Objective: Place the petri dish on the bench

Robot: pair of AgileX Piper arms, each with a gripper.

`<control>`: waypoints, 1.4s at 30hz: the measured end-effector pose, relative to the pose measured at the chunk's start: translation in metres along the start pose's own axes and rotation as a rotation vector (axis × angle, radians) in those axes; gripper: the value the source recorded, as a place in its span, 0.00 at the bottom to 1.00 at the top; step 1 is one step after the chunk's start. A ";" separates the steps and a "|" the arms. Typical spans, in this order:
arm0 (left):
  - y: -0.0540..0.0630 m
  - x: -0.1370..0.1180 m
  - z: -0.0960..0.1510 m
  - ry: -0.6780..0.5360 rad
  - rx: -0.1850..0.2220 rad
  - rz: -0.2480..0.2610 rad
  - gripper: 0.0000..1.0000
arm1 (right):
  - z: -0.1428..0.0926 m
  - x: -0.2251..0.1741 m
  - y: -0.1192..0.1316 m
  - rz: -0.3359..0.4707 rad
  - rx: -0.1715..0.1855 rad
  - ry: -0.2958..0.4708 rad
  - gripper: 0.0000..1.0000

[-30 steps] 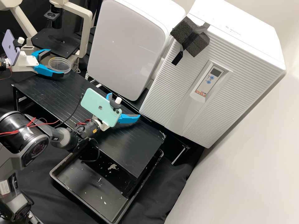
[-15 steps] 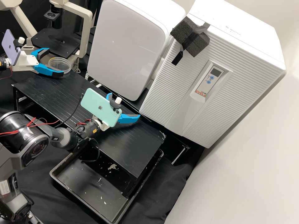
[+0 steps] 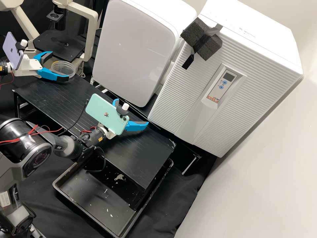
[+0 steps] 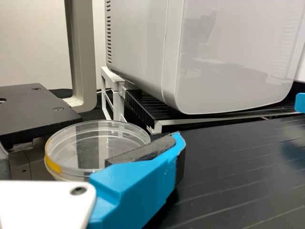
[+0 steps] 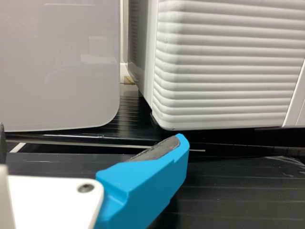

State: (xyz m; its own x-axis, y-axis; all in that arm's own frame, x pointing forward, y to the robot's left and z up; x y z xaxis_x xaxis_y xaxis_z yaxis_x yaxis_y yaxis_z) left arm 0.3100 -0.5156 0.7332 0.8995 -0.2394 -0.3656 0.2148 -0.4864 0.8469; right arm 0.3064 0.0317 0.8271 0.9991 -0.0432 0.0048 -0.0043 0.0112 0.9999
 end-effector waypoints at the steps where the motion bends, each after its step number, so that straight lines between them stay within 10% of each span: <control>1: 0.000 0.000 0.001 -0.003 -0.011 -0.001 1.00 | 0.000 0.000 0.000 0.000 0.000 0.000 1.00; 22: -0.007 0.002 0.005 -0.006 -0.018 -0.041 1.00 | 0.000 0.000 0.000 0.000 0.000 0.000 1.00; 23: -0.006 0.003 0.003 0.000 -0.023 -0.039 0.00 | 0.000 0.000 0.000 0.000 0.000 0.000 1.00; 42: -0.006 0.004 0.000 0.005 -0.038 -0.031 0.00 | 0.000 0.000 0.000 0.000 0.000 0.000 1.00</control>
State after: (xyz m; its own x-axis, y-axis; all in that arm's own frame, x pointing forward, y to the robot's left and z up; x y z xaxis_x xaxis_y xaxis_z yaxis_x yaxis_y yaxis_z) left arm 0.3120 -0.5140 0.7268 0.8939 -0.2202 -0.3904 0.2572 -0.4614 0.8491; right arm 0.3064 0.0317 0.8271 0.9991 -0.0432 0.0048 -0.0043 0.0112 0.9999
